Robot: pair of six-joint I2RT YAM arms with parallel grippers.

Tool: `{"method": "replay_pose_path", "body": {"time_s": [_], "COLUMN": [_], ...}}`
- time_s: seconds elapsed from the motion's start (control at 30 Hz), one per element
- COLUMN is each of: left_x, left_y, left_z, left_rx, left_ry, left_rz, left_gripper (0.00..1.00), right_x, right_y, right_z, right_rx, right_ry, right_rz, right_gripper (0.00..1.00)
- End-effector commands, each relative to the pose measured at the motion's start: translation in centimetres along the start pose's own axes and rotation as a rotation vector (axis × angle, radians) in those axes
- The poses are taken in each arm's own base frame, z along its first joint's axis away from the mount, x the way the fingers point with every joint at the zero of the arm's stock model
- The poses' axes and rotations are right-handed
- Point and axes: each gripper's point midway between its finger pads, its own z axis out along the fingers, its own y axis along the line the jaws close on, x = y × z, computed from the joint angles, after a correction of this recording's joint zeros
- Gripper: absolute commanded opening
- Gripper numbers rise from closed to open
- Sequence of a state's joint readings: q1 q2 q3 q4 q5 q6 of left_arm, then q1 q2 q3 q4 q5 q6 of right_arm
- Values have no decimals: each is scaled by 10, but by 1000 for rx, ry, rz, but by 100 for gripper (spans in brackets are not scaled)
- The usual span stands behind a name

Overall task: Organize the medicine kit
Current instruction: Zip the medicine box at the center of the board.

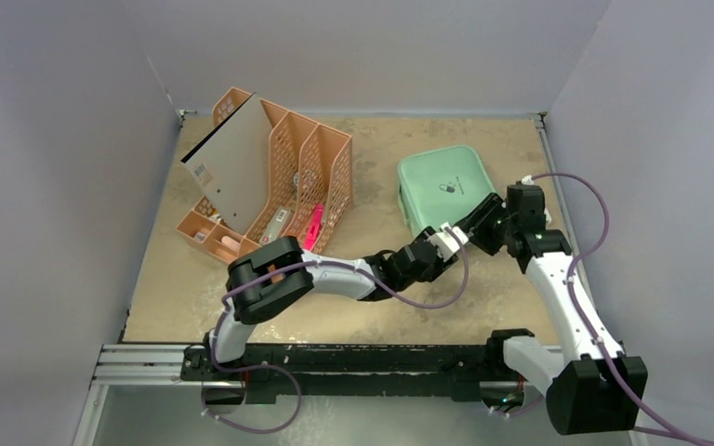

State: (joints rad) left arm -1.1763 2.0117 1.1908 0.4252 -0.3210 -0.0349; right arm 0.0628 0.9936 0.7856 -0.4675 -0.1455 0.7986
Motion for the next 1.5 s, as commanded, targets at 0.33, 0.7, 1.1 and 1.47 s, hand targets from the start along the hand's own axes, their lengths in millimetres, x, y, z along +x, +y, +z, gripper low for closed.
{"method": "replay_pose_path", "body": {"time_s": [0.33,0.7,1.1,1.47], "left_x": [-22,-39,-28,-61], "left_y": [30,14,34,43], "left_z": [21,28,46,36], "left_rx": [-286,-232,-433,-452], "left_ry": [-117,-184,-163,-265], "left_rz": [-146,-184,-195,-202], "left_gripper": [53,58,55,0], "right_x": [-39,-29,-4,1], "right_y": [-23,-37,-57,-57], "right_z": [18,53,69,73], "right_rx": [113,126,147,120], "right_ry": [-74,-16,53,86], "right_rz": [154,177,178,118], "right_gripper": [53,49,38,33]}}
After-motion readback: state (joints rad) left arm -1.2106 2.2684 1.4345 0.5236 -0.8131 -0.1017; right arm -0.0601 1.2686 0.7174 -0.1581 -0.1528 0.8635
